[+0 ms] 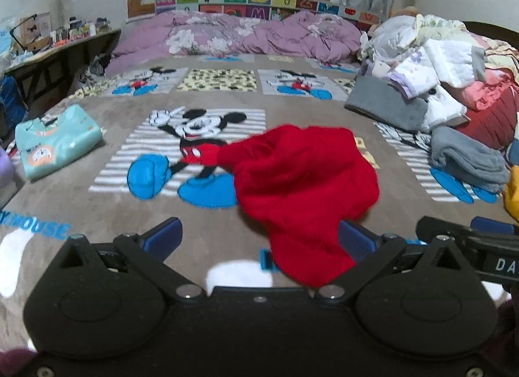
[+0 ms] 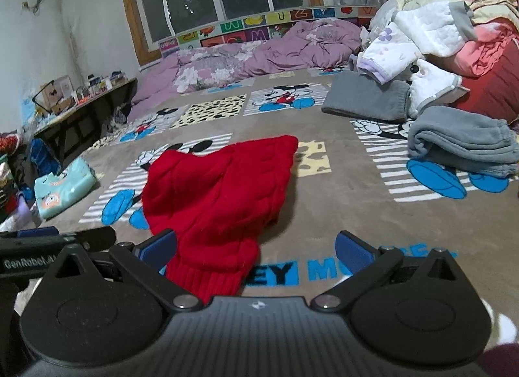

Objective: Fold clothes
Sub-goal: 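Lower the left tool onto the red sweater and close it on the fabric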

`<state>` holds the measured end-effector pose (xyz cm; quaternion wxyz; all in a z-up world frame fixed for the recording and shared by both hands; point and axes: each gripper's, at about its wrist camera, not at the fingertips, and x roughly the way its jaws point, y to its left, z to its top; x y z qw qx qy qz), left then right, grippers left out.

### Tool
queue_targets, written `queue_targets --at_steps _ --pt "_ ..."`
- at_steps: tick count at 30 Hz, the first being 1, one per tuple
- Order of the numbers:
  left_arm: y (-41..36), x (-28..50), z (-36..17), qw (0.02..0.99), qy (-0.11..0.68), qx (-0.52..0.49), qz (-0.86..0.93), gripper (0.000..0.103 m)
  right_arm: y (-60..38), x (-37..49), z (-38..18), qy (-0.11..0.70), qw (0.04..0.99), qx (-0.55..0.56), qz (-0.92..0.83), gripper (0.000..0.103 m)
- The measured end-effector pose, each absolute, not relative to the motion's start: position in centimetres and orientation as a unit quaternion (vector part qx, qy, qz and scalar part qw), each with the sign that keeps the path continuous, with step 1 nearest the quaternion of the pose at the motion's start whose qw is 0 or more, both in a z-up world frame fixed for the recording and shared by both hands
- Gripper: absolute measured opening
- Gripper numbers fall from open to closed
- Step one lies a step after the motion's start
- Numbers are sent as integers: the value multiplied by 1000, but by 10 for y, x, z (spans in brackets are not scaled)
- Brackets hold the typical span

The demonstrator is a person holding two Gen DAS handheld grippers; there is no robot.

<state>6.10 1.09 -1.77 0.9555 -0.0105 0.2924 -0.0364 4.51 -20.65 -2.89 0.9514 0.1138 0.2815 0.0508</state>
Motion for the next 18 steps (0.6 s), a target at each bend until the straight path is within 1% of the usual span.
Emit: queue_targets --at_steps 2,8,11,18 --pt "11 69 -18 960 277 -5 -37 103 -211 57 -38 279 951 120 55 103" --pt "12 109 -20 948 314 -7 -51 103 -224 94 -66 276 946 153 72 103" --pt "14 124 -22 946 319 -8 -54 103 -232 104 -79 272 941 179 86 103" --pt "28 166 -23 940 329 -53 -73 103 -245 122 -101 264 934 210 119 103"
